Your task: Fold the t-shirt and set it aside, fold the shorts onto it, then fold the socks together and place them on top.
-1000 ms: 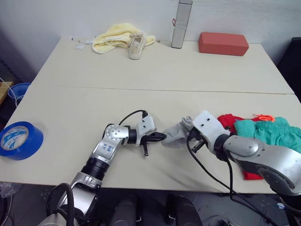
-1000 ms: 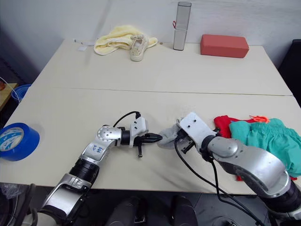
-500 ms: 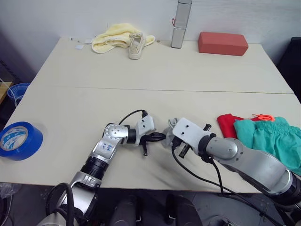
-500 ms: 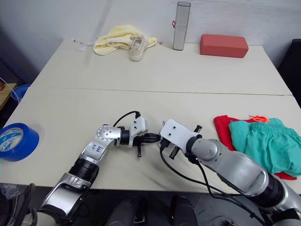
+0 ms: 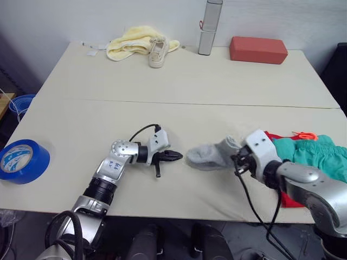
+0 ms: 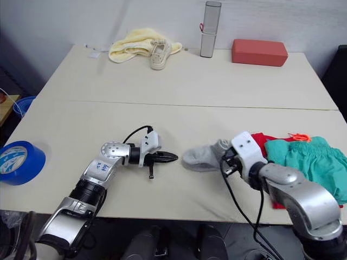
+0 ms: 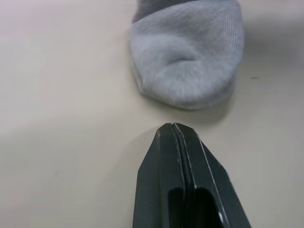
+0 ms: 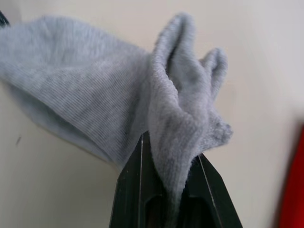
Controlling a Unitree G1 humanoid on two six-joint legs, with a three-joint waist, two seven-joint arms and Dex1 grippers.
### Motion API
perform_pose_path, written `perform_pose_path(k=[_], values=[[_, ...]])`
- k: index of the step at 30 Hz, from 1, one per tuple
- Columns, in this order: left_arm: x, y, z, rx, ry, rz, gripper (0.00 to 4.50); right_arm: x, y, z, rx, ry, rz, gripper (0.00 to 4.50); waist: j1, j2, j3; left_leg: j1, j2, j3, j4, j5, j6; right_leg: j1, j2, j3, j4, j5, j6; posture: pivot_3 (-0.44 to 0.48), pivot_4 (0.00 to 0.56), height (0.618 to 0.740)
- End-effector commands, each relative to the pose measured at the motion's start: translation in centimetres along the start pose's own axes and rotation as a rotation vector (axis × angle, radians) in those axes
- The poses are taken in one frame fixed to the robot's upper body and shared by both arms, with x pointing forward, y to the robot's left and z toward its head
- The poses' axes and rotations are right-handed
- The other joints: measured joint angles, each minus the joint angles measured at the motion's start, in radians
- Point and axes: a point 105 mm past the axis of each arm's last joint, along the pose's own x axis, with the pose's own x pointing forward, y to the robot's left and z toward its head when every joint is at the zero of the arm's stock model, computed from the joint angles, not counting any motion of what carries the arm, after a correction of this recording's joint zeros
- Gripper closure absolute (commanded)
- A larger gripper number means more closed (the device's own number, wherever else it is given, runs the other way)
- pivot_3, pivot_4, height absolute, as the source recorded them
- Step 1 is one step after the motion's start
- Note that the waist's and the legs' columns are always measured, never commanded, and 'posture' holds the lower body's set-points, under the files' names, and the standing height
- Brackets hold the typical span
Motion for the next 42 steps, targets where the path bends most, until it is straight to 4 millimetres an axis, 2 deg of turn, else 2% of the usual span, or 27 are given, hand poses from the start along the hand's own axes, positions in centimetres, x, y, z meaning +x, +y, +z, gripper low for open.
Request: perform_pose_path(k=[1,6,9,10,13,16,19,21,28,31,36,39,42], values=[[-0.2,0.2,4.0,0.058,-0.131,-0.047,4.5,0.2,1.1,-0.8,0.122,-0.043,0.102,4.46,0.0,0.0,0.0,0.0,0.0,0.0,0.0,0.0,0.0,0.0,0.0,0.0,0.0,0.0,0.0,0.0,0.15,0.74],[-0.5,0.0,8.6,0.081,-0.291,-0.123,4.5,1.1,1.8,-2.8,0.26,-0.034,0.12,4.46,-0.002,-0.001,0.0,0.001,0.0,0.0,0.001,0.0,-0.001,0.0,0.0,0.001,0.002,0.0,0.0,0.0,0.15,0.74],[0.2,-0.2,9.5,0.088,-0.304,-0.137,4.5,1.1,1.6,-3.3,0.262,-0.031,0.109,4.46,-0.002,0.0,0.0,0.001,0.0,0.0,0.001,0.0,-0.001,0.001,0.001,0.001,0.002,0.0,0.0,0.0,0.15,0.74],[1.1,-0.5,9.3,0.086,-0.297,-0.145,4.5,1.0,1.7,-3.4,0.267,-0.035,0.111,4.46,-0.002,0.0,0.0,0.001,0.0,0.0,0.001,0.0,-0.001,0.001,0.001,0.001,0.002,0.0,0.0,0.0,0.15,0.74],[3.4,-1.3,8.8,0.075,-0.277,-0.154,4.5,0.9,1.8,-3.4,0.294,-0.045,0.114,4.46,0.002,-0.001,0.0,0.001,0.0,0.0,0.001,0.0,-0.001,0.001,0.003,0.0,0.002,0.0,0.0,0.0,0.15,0.74],[5.3,-1.4,6.3,0.046,-0.177,-0.101,4.5,0.6,1.2,-3.4,0.311,-0.06,0.087,4.46,0.001,-0.001,0.0,0.001,0.0,0.0,0.002,0.0,-0.001,0.002,0.003,0.001,0.002,0.0,0.0,0.0,0.15,0.74],[6.2,-1.2,4.2,0.039,-0.1,-0.05,4.5,0.3,0.8,-3.5,0.324,-0.064,0.071,4.46,-0.001,-0.001,0.0,0.002,0.0,0.0,0.001,0.0,-0.001,0.001,0.003,0.001,0.001,0.0,0.0,0.0,0.15,0.74],[6.5,-1.2,3.4,0.027,-0.077,-0.035,4.5,0.1,0.6,-3.6,0.339,-0.071,0.065,4.46,0.0,-0.001,0.0,0.002,0.001,0.0,0.001,0.0,-0.001,0.0,0.003,0.001,0.002,0.0,0.0,0.0,0.15,0.74],[6.8,-3.2,1.9,0.013,-0.046,-0.13,4.5,-0.5,-0.7,-4.1,0.396,-0.065,0.008,4.46,0.003,-0.001,0.0,0.001,0.0,0.0,0.001,0.0,0.0,0.001,0.0,0.001,0.001,0.0,0.0,0.0,0.15,0.74],[6.6,-3.3,-0.1,0.043,0.048,-0.127,4.5,-0.8,-1.6,-4.6,0.469,-0.055,-0.034,4.46,0.003,0.0,0.0,0.002,0.0,-0.001,0.001,0.0,0.0,0.001,0.0,0.001,0.001,0.0,0.0,0.0,0.15,0.74],[6.4,-3.0,-2.2,0.025,0.13,-0.09,4.5,-1.3,-2.3,-4.9,0.582,-0.047,-0.057,4.46,0.002,0.0,-0.001,0.003,0.0,-0.001,0.001,0.0,0.0,0.002,0.0,0.001,0.001,0.0,-0.001,0.0,0.15,0.74],[6.6,-3.1,-2.5,-0.001,0.13,-0.079,4.5,-1.6,-2.8,-5.0,0.627,-0.046,-0.074,4.46,0.002,0.001,-0.003,0.003,0.0,-0.001,0.001,0.0,0.0,0.002,-0.001,0.001,0.001,0.0,-0.001,0.0,0.15,0.74],[6.7,-3.1,-2.0,-0.025,0.096,-0.074,4.5,-1.8,-2.8,-3.8,0.567,-0.049,-0.078,4.46,0.002,0.002,-0.004,0.003,0.0,-0.001,0.001,0.0,0.001,0.002,-0.001,0.001,0.002,0.0,0.0,0.0,0.15,0.74]])
